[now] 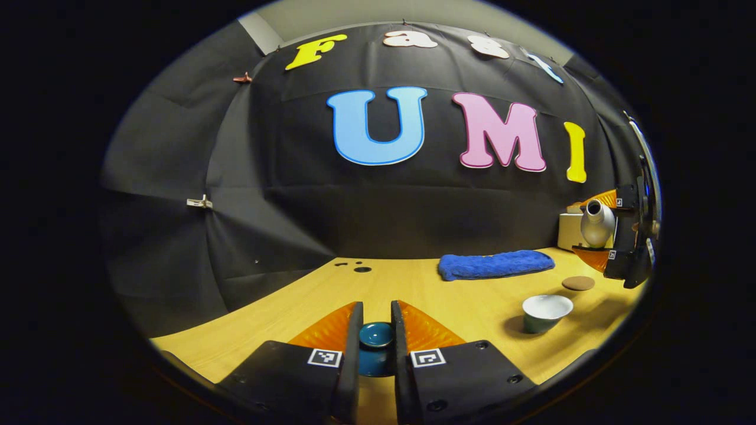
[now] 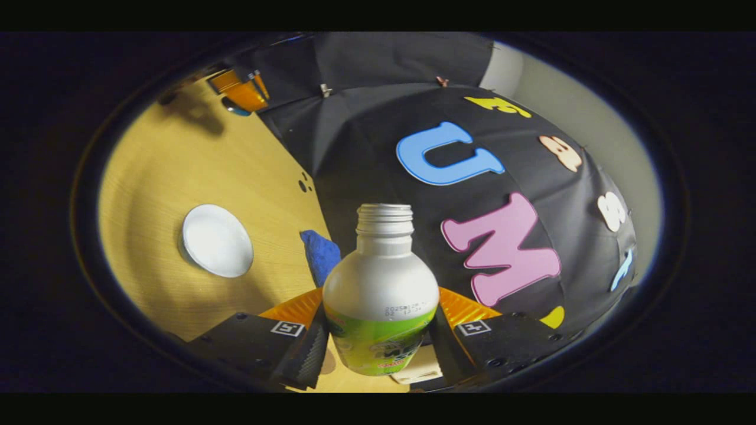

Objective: Open the teacup lid with one hand, grasp the water bottle and pour water into the teacup with the other hand; after pouring, place the water bottle on the coaster and then close the teacup lid.

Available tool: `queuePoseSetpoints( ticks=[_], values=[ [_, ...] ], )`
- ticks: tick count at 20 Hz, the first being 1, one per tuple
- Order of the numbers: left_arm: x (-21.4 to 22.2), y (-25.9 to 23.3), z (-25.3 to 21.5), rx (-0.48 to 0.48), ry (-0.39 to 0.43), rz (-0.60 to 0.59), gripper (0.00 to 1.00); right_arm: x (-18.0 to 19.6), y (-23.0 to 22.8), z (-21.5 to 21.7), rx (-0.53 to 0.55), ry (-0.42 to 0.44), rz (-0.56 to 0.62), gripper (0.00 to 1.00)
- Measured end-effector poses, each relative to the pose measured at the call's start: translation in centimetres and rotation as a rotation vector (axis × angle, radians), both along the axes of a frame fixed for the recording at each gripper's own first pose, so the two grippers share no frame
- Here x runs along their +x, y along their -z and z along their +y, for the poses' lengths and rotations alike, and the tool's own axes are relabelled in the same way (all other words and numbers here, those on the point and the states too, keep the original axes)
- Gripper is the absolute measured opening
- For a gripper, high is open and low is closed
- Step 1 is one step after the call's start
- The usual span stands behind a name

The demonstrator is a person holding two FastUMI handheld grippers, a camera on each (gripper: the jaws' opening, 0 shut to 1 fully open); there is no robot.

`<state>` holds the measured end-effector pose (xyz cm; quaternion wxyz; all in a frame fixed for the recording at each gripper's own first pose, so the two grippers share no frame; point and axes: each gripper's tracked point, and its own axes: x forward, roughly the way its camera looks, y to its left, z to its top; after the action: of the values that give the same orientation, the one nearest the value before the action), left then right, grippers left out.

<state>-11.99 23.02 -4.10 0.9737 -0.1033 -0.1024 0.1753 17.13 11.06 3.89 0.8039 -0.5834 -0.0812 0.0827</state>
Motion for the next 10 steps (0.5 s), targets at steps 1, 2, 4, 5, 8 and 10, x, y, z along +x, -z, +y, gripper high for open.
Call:
queuePoseSetpoints(
  ticks=[1,2,4,5,8,10],
  values=[
    [-0.1,0.1,0.6,-0.002,-0.007,0.001,0.28,0.2,0.2,0.3,-0.041,-0.007,-0.007,0.78],
    [-0.1,0.2,0.9,-0.003,-0.008,0.002,0.28,0.3,0.5,0.5,-0.078,-0.015,-0.019,0.78],
    [0.0,0.3,1.3,-0.001,-0.004,0.001,0.28,0.7,1.0,1.0,-0.135,-0.030,-0.028,0.78],
    [0.0,0.3,1.4,-0.001,-0.003,0.001,0.28,1.1,1.1,1.2,-0.164,-0.037,-0.032,0.78],
    [0.2,0.3,1.5,0.000,0.003,0.000,0.28,1.5,1.5,1.6,-0.252,-0.054,-0.050,0.78],
    [0.3,0.3,1.5,0.001,0.009,-0.001,0.28,1.7,1.8,1.7,-0.300,-0.064,-0.057,0.78]
  ],
)
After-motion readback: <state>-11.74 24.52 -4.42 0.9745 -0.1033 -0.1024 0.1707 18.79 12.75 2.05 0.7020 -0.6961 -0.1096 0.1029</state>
